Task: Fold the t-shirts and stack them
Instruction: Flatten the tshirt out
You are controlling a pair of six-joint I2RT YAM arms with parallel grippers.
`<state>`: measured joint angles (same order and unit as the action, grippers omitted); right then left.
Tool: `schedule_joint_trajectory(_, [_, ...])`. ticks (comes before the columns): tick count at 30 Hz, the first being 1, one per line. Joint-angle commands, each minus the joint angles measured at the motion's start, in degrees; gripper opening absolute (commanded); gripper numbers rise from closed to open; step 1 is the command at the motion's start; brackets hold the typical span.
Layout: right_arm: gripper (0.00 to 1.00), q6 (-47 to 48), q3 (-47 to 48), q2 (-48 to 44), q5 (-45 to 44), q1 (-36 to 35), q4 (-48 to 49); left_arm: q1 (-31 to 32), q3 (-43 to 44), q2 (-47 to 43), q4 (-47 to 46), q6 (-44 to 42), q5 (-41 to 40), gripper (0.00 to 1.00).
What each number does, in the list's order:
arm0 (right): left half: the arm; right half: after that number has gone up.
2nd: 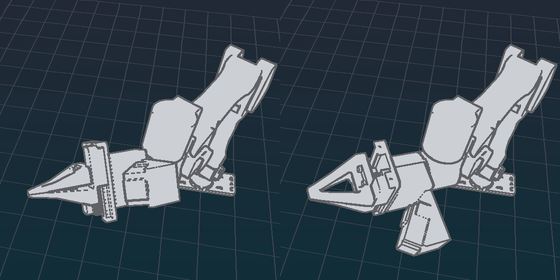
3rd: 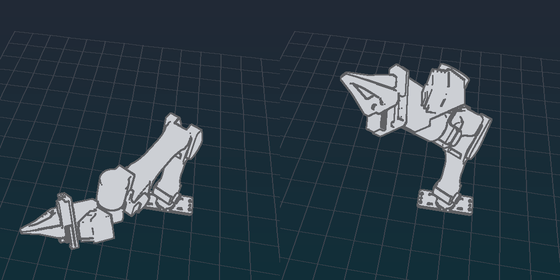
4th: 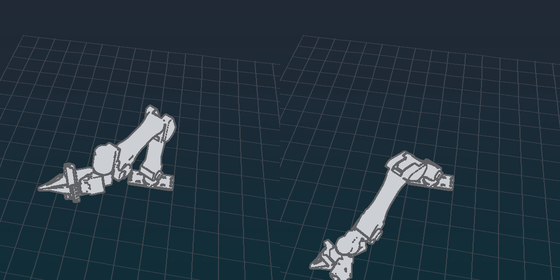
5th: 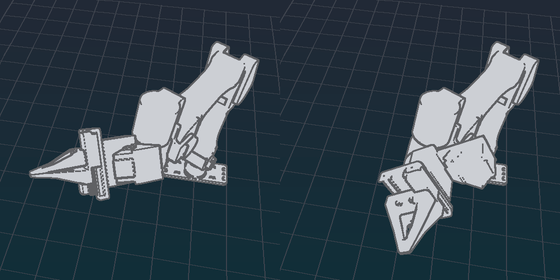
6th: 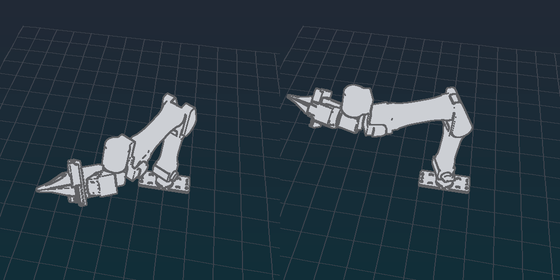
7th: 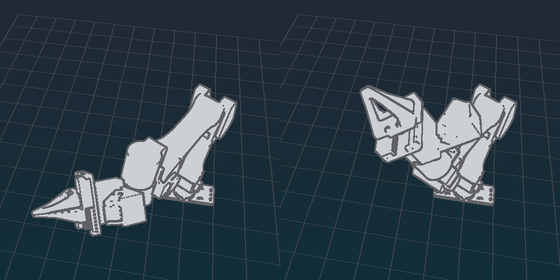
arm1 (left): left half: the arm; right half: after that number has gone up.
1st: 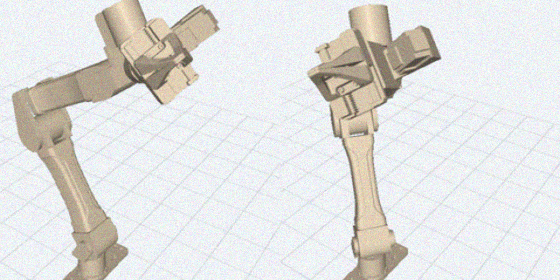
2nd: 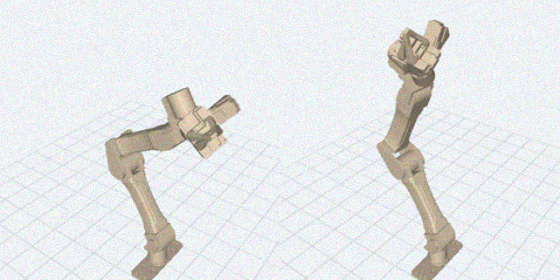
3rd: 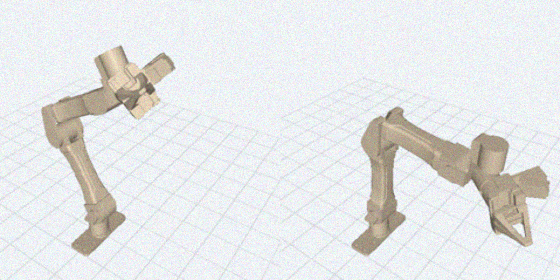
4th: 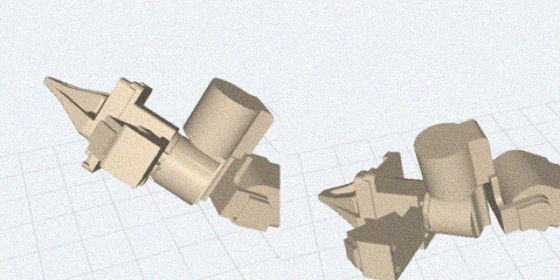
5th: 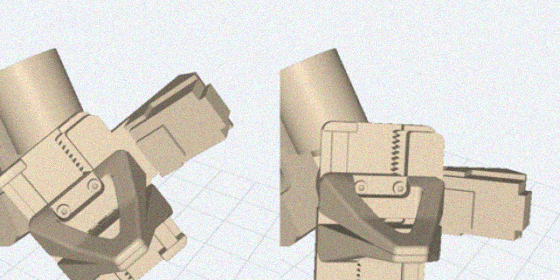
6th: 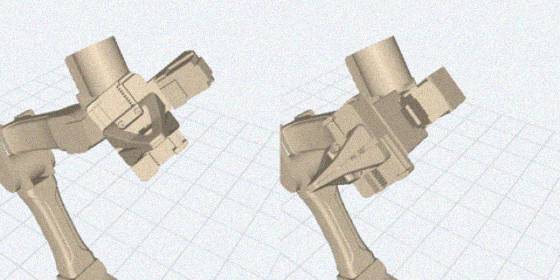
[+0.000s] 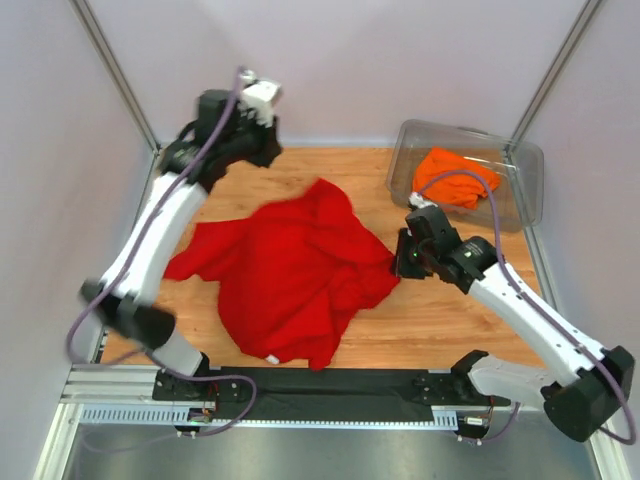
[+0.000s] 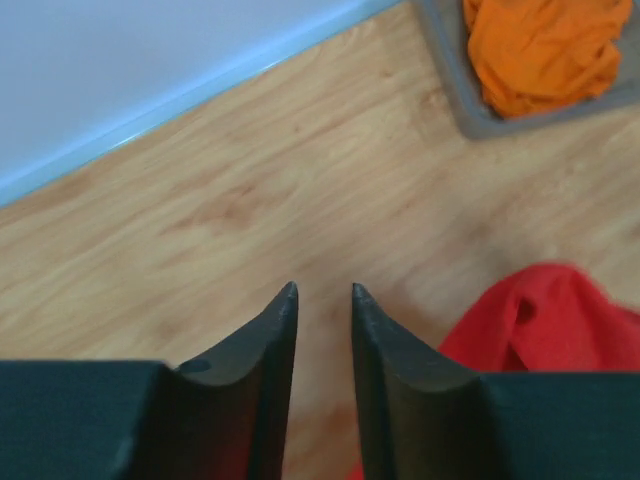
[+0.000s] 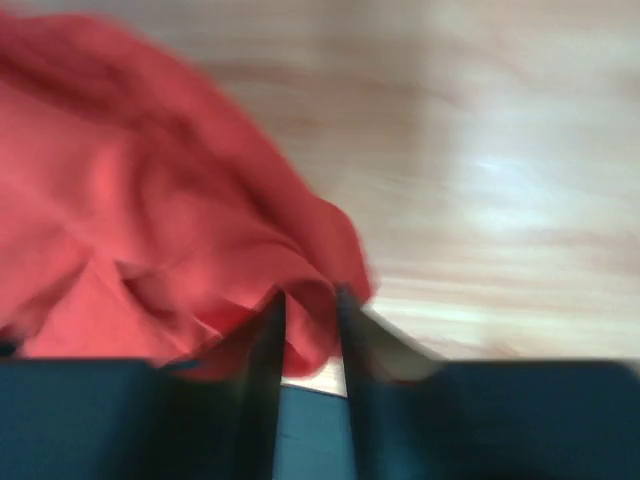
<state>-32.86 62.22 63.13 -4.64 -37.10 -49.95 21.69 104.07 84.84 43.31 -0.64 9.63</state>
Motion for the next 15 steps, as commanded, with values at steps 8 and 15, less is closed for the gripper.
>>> schedule_joint_trajectory(8, [0.79, 3.3, -6.5, 4.6, 3.3, 19.4, -6.1, 3.9, 14.8, 27.3, 12.0, 7.1, -11.0, 0.63])
schedule_joint_trajectory(15, [0.82, 4.6, -8.8, 5.0, 10.8, 12.2, 1.8, 3.8, -26.2, -3.4, 5.8, 18.3, -0.6, 0.70])
